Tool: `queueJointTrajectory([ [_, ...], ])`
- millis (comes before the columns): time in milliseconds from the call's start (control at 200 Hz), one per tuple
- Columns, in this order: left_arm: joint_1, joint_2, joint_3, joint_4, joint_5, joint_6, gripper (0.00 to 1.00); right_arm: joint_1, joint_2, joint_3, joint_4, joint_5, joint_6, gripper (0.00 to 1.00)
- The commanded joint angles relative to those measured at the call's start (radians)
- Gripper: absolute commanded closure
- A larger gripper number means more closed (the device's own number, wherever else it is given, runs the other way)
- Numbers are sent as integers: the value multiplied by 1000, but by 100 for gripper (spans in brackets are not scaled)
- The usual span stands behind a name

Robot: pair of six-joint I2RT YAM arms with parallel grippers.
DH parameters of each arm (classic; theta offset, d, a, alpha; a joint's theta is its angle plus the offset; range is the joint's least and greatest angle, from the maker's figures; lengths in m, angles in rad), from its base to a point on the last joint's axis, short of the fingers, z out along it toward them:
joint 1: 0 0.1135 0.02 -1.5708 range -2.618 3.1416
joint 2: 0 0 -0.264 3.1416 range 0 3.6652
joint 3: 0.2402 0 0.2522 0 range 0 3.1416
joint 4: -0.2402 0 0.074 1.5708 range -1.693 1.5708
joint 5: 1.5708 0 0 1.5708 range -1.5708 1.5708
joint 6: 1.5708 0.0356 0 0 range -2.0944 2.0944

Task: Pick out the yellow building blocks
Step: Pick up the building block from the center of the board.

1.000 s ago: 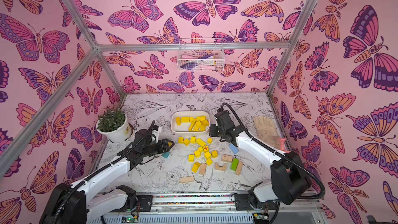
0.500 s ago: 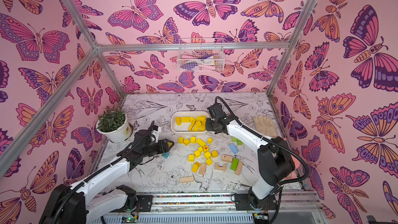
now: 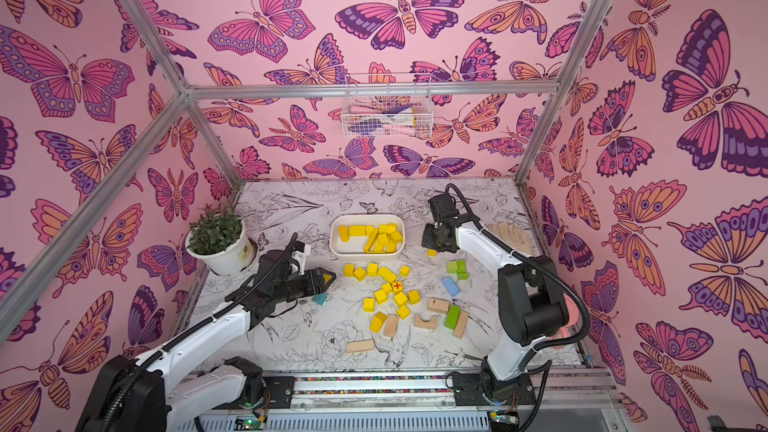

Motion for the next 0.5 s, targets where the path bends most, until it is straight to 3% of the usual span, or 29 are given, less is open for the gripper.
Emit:
queueJointTrajectory([
  [0,8,3,-14,21,16,-6,37,-22,35,48,-51,-9,-23,100],
  [50,8,5,-14,20,17,-6,37,-28,52,62,-58,-6,-28,100],
  [140,8,10,-11,21,17,-6,37,-33,81,91,-68,-4,-38,79],
  [185,8,12,-9,20,17,-4,37,-32,94,106,-74,0,-44,73],
  [496,9,17,-8,20,17,-6,37,-32,196,197,-113,12,-62,65],
])
